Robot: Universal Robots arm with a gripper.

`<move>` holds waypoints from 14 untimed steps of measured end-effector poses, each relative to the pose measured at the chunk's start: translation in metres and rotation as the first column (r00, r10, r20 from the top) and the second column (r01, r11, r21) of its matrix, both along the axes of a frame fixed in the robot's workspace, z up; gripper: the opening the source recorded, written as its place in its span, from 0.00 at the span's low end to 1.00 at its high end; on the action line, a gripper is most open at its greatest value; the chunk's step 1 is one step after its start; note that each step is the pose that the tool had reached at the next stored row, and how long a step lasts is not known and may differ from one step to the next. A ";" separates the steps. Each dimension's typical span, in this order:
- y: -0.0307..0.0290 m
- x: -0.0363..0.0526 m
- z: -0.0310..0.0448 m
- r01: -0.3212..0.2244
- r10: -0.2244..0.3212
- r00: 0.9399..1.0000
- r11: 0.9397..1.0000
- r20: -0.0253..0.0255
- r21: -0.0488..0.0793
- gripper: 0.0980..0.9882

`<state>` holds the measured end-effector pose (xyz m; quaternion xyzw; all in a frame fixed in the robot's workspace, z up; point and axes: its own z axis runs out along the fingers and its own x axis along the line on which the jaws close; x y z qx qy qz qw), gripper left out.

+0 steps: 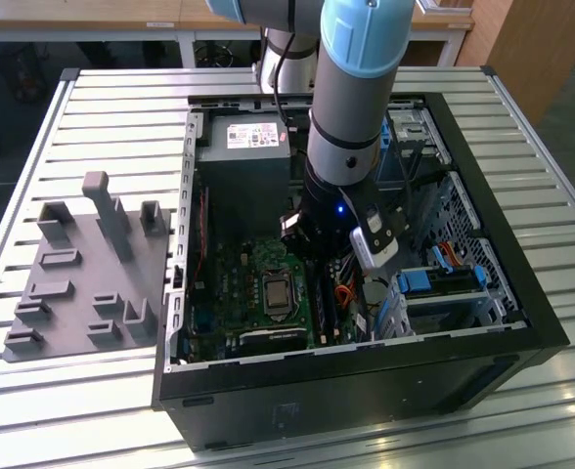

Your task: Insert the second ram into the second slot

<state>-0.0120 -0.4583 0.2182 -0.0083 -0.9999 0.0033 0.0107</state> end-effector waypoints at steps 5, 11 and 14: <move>-0.0006 0.0000 -0.0001 0.000 0.000 1.000 1.000 0.000 0.000 0.04; -0.0008 0.0000 -0.0010 0.000 0.000 1.000 1.000 0.000 0.000 0.04; -0.0007 0.0000 -0.0022 0.000 0.000 1.000 1.000 0.000 0.000 0.04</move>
